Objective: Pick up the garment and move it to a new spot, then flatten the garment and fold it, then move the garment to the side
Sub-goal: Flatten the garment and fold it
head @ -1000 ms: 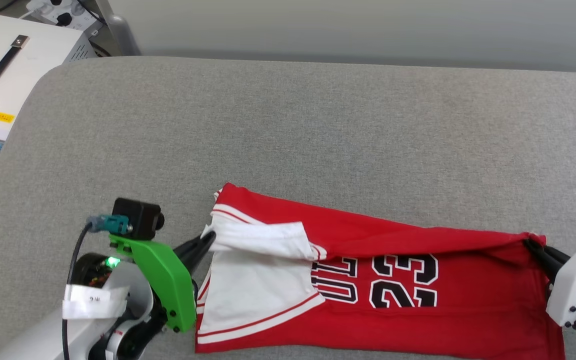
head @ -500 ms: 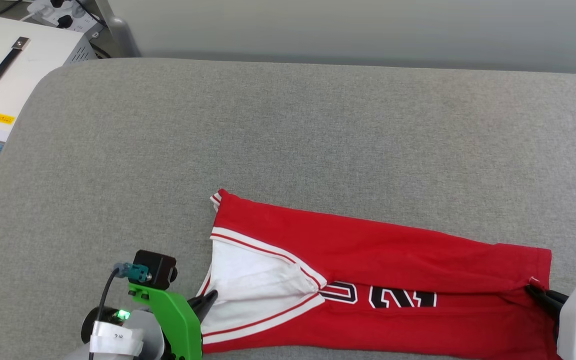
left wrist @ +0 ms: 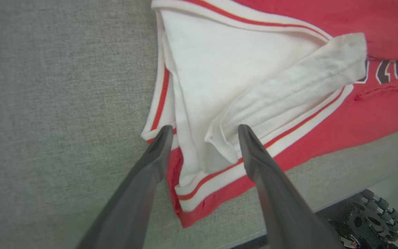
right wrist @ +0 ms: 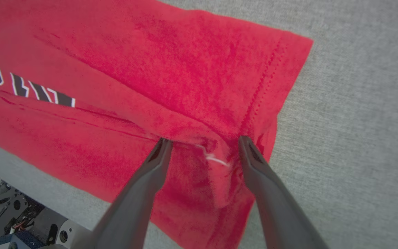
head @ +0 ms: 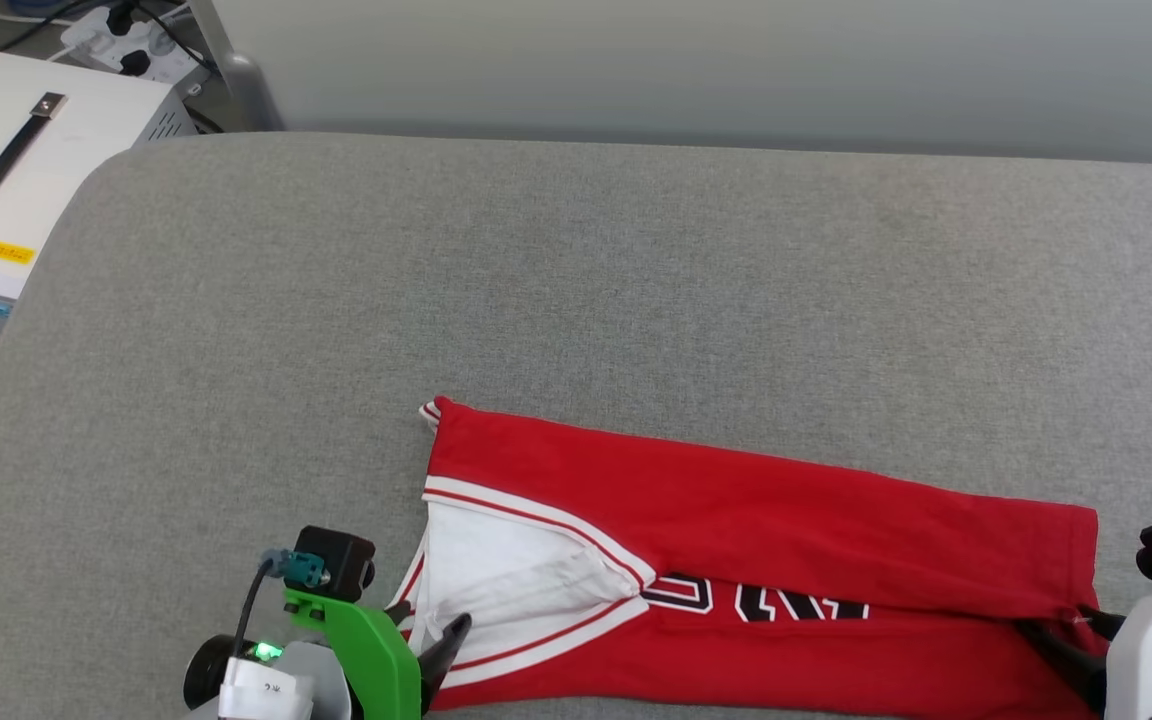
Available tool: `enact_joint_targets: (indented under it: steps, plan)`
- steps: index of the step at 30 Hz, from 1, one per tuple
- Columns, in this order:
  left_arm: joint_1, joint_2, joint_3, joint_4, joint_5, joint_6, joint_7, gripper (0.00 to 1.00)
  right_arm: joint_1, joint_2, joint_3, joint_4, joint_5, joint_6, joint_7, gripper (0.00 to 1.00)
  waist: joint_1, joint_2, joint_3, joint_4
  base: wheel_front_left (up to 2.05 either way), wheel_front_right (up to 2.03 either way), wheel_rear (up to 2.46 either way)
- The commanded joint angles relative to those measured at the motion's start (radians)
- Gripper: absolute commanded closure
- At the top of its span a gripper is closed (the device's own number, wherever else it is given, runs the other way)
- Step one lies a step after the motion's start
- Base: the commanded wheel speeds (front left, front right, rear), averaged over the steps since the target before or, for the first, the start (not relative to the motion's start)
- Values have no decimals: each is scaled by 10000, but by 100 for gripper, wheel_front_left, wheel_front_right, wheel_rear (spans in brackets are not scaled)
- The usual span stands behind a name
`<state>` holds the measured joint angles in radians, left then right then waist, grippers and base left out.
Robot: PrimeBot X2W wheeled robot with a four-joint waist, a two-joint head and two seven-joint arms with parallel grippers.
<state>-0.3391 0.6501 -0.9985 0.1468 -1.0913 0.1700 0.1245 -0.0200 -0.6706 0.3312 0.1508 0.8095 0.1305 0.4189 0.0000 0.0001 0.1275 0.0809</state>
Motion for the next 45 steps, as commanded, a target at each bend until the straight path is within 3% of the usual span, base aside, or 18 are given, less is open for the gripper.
enact_joint_targets:
  steps: [1, 11, 14, 19, 27, 29, 34, 40, 41, 42, 43, 44, 45]
  plan:
    - [94, -39, 82, 48, -22, -62, -144, 0, 194, -35, -31, -2, 119, 2, 33, 0, 0, -1, -234, -38, 0, 0, 0]
    - [469, -193, 1329, -532, -302, 498, -2140, 0, 575, 557, -1469, -541, 330, 2, 781, 0, 0, -1, -808, -145, 0, 0, 0]
    - [500, -223, 1713, -660, -44, 637, -3076, 0, 672, 1027, -2242, -648, 48, 2, 1142, 0, 0, -1, -768, -120, 0, 0, 0]
    - [455, -162, 1975, -526, 858, 908, -3689, 0, 752, 2018, -3415, -542, -803, 2, 1745, 0, 0, -1, -545, -57, 0, 0, 0]
    - [727, -289, 2641, -304, 1617, 740, -3853, 0, 470, 3872, -5294, 109, -2314, 2, 2656, 0, 0, -1, -212, 63, 0, 0, 0]
    - [909, -477, 3063, -165, 1841, 527, -3860, 0, 251, 4487, -5757, 351, -2733, 2, 2886, 0, 0, -1, -27, 93, 0, 0, 0]
    - [991, -638, 3310, -56, 2021, 358, -3861, 0, 118, 4798, -5888, 747, -3003, 2, 2978, 0, 0, -1, 159, 104, 0, 0, 0]
    - [977, -756, 3425, 140, 2144, 186, -3862, 0, 54, 5128, -5296, 1208, -2720, 2, 3103, 0, 0, -1, 286, 104, 0, 0, 0]
    - [968, -775, 3433, 167, 2154, 164, -3862, 0, 44, 5162, -5176, 1239, -2614, 2, 3109, 4, 0, -1, 287, 106, 0, 0, 0]
    - [964, -798, 3436, 205, 2162, 137, -3862, 0, 38, 5203, -5041, 1275, -2485, 2, 3110, 58, 0, -1, 270, 105, 0, 0, 0]
    - [965, -815, 3433, 237, 2168, 115, -3862, 0, 41, 5221, -4950, 1298, -2403, 2, 3104, 84, 0, -1, 252, 105, 0, 0, 0]
    - [964, -835, 3431, 272, 2172, 91, -3862, 0, 44, 5204, -4806, 1292, -2325, 2, 3076, 100, 0, -1, 229, 108, 0, 0, 0]
    - [963, -849, 3428, 301, 2176, 75, -3862, 0, 55, 5176, -4725, 1286, -2276, 2, 3026, 100, 0, -1, 205, 110, 0, 0, 0]
